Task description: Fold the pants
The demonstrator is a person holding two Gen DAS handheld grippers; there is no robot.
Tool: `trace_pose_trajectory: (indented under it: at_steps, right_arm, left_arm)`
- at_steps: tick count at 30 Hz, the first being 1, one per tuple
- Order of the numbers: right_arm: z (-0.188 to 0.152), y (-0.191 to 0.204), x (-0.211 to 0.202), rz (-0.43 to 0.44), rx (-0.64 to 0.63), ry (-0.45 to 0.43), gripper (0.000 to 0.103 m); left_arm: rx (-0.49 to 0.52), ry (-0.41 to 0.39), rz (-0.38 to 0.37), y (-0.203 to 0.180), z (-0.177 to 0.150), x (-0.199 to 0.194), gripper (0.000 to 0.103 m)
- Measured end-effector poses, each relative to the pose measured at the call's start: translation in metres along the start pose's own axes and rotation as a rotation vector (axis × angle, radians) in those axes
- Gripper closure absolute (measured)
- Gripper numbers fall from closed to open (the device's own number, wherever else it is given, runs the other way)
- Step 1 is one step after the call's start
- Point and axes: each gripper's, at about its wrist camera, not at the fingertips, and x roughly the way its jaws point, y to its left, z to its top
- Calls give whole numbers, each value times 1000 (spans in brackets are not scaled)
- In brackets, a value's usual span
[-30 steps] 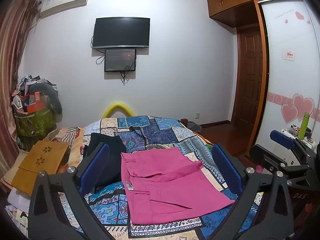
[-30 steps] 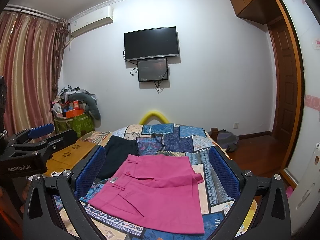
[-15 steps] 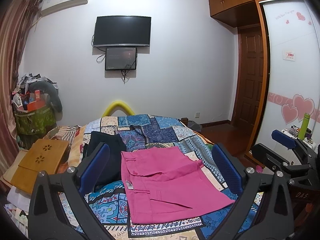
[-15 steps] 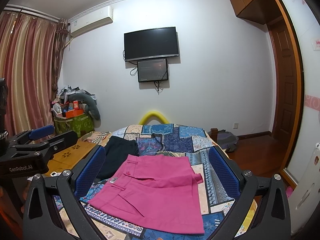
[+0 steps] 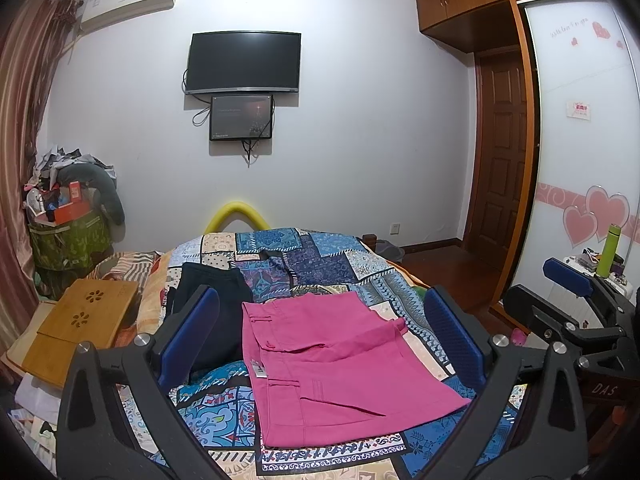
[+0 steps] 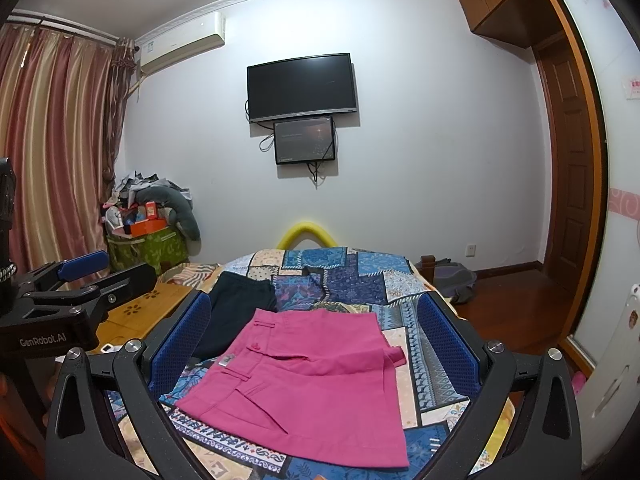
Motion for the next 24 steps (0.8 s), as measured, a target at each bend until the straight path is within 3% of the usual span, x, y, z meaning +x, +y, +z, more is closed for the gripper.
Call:
trace_pose_trajectory:
  at_steps: [24]
  right_arm:
    - [0,0,0,-3,0,-3,0]
  left_arm:
    - [3,4,4,0,-3,3,0]
